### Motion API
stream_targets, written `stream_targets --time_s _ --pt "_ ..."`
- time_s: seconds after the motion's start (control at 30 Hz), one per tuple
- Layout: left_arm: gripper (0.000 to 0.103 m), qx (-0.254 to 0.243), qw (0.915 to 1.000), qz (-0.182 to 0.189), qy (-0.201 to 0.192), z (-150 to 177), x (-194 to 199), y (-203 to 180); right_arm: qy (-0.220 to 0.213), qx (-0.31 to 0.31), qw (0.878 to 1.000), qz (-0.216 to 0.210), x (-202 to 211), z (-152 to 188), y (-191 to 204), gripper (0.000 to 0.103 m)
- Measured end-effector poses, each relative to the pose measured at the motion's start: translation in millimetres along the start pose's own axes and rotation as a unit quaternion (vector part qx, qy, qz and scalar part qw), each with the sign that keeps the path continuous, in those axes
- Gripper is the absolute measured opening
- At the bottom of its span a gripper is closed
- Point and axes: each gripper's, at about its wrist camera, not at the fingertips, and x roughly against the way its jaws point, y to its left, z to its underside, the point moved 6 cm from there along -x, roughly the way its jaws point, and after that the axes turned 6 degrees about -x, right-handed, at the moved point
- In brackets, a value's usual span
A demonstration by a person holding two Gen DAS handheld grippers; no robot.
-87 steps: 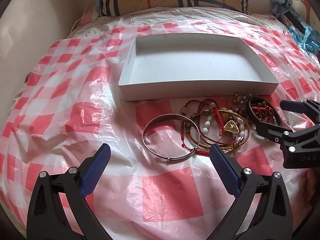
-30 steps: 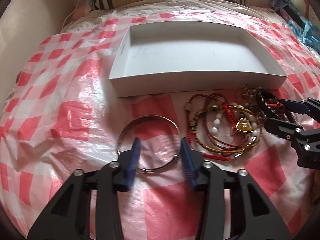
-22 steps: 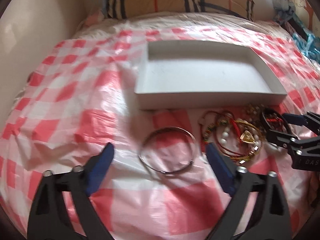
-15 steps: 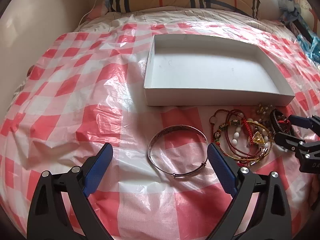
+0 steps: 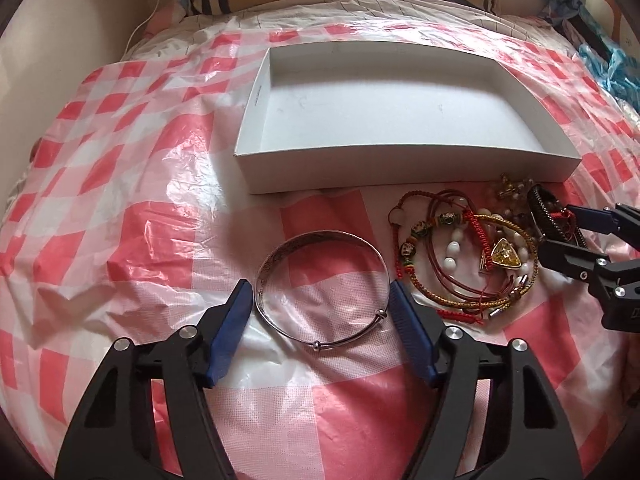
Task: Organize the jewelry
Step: 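Close the left tool on the silver bangle while the right tool grips the black braided bracelet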
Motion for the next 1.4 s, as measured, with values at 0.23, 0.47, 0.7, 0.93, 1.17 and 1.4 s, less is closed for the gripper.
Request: stream_targets --time_s 0.23,0.47,0.7,0.93,1.17,1.4 --pt "0.086 0.03 0.9995 0.001 -0.011 -3.6 6.8 16.3 0.0 -0.004 1.0 0.007 -0.6 -0.6 -1.5 0.079" --pt "0.089 0.029 0.9996 0.004 -0.001 -2.8 -0.2 16.7 0.006 0.005 1.0 0.008 -2.5 1.0 2.2 0.083" --pt "0.065 0.006 0.9996 0.028 0.002 0.2 -2.6 2.0 0.009 0.002 1.0 0.003 -2.5 2.3 2.4 0.083" --pt "0.064 0.005 0.9993 0.038 -0.003 1.6 -0.5 0.3 0.009 0.002 1.0 0.003 -3.1 1.9 2.1 0.083" --pt "0.066 0.003 0.9995 0.031 -0.001 1.3 -0.8 0.1 0.009 0.002 1.0 0.003 -2.9 1.6 2.3 0.084" --pt "0.079 0.005 1.0 0.006 0.003 0.2 -3.6 1.9 0.008 -0.006 1.0 -0.005 -2.7 2.3 0.3 0.086"
